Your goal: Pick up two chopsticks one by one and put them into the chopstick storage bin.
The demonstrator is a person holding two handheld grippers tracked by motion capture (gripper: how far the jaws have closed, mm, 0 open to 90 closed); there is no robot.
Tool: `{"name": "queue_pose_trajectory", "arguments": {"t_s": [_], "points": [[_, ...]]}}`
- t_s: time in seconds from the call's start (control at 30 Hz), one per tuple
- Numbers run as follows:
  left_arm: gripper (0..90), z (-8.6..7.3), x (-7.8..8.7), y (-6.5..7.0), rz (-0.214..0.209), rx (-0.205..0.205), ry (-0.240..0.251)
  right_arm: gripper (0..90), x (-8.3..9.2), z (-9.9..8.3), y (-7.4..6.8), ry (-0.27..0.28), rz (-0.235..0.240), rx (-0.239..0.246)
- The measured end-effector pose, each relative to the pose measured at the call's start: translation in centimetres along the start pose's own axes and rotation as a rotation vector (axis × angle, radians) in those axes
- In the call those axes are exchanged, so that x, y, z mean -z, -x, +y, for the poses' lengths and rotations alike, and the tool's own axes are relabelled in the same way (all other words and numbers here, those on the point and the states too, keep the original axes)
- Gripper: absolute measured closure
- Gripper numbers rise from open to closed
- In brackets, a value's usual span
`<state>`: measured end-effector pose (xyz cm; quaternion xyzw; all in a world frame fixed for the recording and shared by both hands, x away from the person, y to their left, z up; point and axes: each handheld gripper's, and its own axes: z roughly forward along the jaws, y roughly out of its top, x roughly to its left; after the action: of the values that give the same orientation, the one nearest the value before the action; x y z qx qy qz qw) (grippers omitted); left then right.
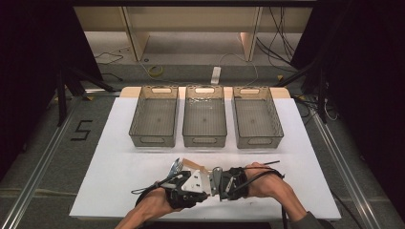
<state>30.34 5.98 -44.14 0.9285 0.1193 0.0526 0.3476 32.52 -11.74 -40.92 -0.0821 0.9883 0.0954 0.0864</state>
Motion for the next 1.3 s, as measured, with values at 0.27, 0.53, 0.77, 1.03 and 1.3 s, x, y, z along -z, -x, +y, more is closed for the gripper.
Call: {"name": "queue_pose_trajectory", "arguments": {"t_s": [0.27,0.53,0.77,1.03,1.3], "points": [[83.6,-0.3,1.1,-1.0,0.061,0.046,0.023,51.5,2.1,-1.4,0.8,0.164,-0.067,-0.152],[83.6,-1.2,2.8,-2.5,0.157,0.127,0.072,40.9,3.2,-2.5,0.9,0.377,-0.17,-0.283],[83.5,-2.1,4.3,-4.2,0.192,0.265,0.148,34.0,3.1,-4.5,0.8,0.537,-0.194,-0.38],[83.5,-2.6,5.5,-5.1,0.257,0.343,0.203,29.6,2.3,-6.8,0.3,0.701,-0.237,-0.56],[83.5,-3.0,6.4,-5.9,0.286,0.391,0.242,26.6,1.7,-9.4,-0.4,0.806,-0.264,-0.721]]}}
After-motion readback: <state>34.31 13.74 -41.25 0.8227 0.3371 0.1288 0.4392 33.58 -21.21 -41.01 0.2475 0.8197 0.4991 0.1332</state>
